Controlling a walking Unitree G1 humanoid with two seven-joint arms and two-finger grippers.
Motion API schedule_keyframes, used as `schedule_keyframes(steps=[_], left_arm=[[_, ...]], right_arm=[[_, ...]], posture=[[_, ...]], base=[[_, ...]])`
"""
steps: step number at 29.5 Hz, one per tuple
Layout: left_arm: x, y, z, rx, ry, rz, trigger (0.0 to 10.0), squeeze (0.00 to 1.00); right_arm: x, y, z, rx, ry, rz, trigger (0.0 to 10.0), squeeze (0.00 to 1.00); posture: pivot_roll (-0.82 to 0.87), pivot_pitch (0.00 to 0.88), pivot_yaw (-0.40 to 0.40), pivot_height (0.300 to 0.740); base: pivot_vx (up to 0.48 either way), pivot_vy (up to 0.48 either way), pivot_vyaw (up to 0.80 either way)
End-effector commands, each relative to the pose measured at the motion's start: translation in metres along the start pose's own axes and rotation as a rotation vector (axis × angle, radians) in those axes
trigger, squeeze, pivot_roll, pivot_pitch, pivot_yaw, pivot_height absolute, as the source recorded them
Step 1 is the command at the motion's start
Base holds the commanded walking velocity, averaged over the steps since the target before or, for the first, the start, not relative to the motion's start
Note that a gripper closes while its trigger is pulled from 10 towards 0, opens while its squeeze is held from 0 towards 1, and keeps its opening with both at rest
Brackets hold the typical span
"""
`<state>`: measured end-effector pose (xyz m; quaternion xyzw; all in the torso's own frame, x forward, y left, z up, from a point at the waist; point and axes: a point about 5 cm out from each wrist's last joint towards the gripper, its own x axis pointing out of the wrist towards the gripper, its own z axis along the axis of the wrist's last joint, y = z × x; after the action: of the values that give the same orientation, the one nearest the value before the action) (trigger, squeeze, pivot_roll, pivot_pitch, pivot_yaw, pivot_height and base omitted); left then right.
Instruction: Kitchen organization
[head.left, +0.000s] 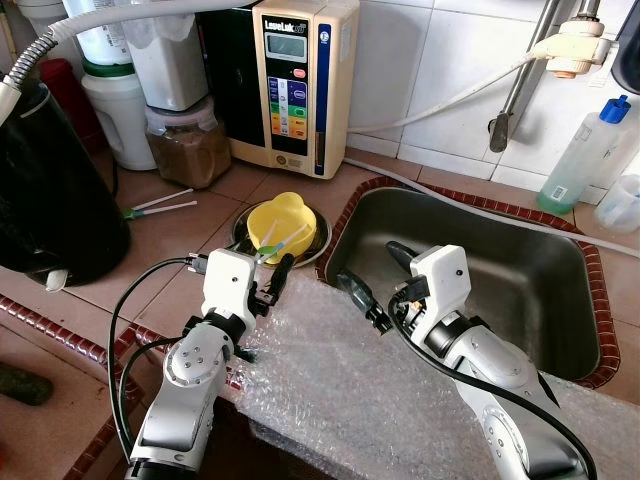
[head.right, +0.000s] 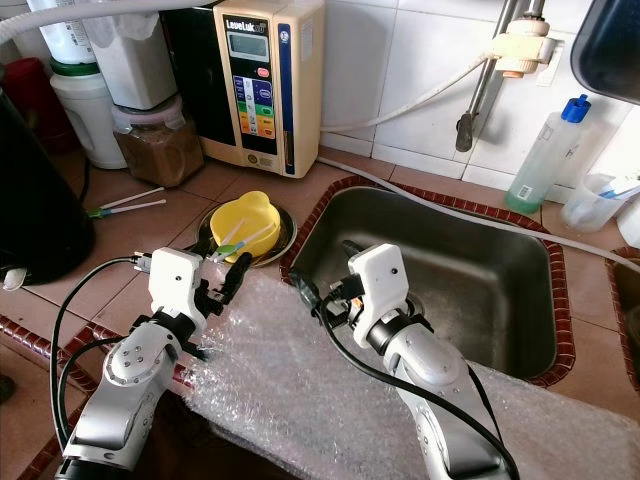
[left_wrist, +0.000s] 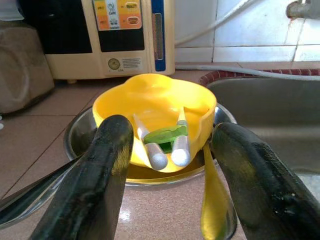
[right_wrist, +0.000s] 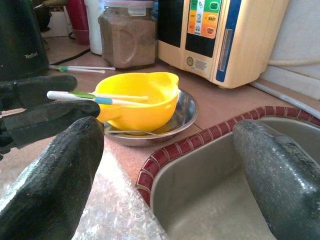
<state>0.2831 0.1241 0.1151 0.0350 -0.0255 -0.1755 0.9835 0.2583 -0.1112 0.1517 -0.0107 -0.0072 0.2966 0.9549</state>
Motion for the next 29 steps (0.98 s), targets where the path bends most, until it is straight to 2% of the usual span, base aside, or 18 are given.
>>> schedule_keyframes(steps=[1,8,29], left_arm=[[0.0015,-0.0012,-0.0001,0.020,-0.001,-0.016,0.0,0.00],[-0.0003,-0.0011,-0.0074,0.047,0.043,-0.019,0.0,0.00],[0.0008,0.0040,-0.0068,0.085,0.038,0.034,0.0,0.00]], right_arm=[[-0.0005,0.0001,0.0013,-0.004,-0.001,0.008,10.0,0.00],[-0.0010,0.0029,-0.0035,-0.002,0.019,0.027,10.0,0.00],[-0.0002,0.0011,-0.0042,-0.003,0.026,0.030,10.0,0.00]], posture=[[0.00,0.000,-0.004,0.740],[0.01,0.000,-0.006,0.740],[0.00,0.000,-0.012,0.740]], base=[[0.000,0.000,0.00],[0.000,0.000,0.00],[0.000,0.000,0.00]])
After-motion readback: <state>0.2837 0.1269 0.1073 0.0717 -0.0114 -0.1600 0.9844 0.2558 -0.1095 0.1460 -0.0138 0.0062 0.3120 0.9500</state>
